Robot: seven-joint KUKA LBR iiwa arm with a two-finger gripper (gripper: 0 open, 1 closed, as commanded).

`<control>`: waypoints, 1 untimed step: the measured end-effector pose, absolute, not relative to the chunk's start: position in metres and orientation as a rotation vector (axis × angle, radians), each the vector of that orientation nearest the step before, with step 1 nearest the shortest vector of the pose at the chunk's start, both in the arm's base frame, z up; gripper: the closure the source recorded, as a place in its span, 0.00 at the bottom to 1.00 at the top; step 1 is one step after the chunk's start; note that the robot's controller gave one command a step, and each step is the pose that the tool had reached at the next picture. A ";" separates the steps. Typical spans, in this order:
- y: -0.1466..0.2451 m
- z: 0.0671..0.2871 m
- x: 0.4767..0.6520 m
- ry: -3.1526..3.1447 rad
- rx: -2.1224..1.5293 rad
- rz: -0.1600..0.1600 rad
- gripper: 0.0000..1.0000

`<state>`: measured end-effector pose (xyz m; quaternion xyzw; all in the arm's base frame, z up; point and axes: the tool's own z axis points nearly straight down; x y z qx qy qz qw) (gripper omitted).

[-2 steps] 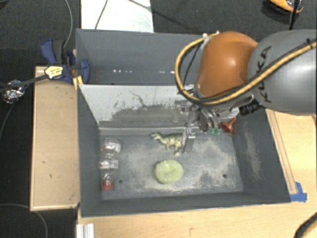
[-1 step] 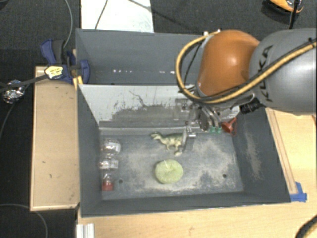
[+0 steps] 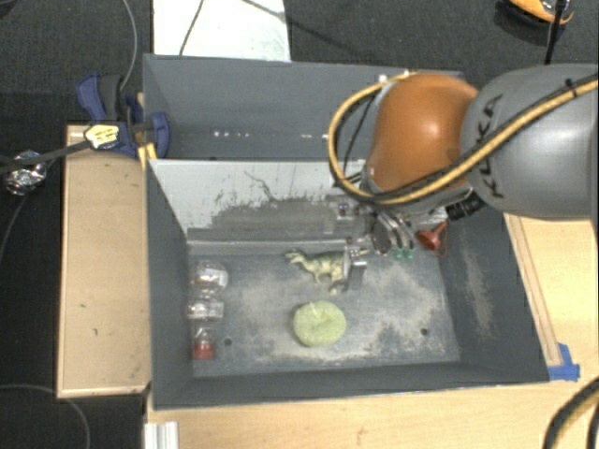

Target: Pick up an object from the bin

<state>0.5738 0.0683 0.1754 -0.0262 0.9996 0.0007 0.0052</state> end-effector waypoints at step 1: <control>0.071 0.121 0.556 3.133 -0.086 0.002 0.00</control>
Offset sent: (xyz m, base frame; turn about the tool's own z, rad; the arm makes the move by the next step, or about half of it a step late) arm -0.0132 0.0003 -0.1054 0.1005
